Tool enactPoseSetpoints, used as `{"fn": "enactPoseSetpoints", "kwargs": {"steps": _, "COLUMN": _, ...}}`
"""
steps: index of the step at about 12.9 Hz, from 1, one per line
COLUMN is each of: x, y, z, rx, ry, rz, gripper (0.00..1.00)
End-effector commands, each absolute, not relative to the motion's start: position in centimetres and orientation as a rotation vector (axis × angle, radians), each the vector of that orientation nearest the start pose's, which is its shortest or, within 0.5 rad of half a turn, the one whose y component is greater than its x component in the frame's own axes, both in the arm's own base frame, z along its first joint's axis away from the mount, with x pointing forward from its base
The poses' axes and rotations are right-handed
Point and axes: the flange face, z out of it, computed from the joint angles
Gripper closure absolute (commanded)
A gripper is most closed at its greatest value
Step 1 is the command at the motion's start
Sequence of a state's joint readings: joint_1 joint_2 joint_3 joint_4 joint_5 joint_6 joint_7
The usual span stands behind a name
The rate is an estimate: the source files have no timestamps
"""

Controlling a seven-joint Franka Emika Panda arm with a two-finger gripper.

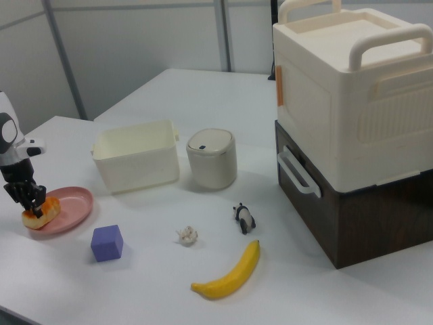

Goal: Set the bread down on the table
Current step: 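Lower the gripper and close it on the bread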

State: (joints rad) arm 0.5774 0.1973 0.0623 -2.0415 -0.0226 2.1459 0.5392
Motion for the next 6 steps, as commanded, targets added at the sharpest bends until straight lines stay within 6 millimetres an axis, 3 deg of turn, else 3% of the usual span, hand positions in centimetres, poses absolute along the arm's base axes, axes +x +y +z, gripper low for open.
{"fn": "enactPoseSetpoints", "kwargs": {"steps": 1, "x": 46.7, "y": 33.9, "z": 34.5, "rx": -3.199, "ry": -0.145, "rz": 0.084, "gripper": 0.87}}
{"fn": "enactPoseSetpoints", "kwargs": {"steps": 4, "x": 48.2, "y": 32.9, "z": 36.2, "rx": -3.189, "ry": -0.116, "rz": 0.055, "gripper": 0.87}}
{"fn": "enactPoseSetpoints", "kwargs": {"steps": 6, "x": 50.6, "y": 31.0, "z": 40.2, "rx": -3.183, "ry": -0.099, "rz": 0.033, "gripper": 0.87}}
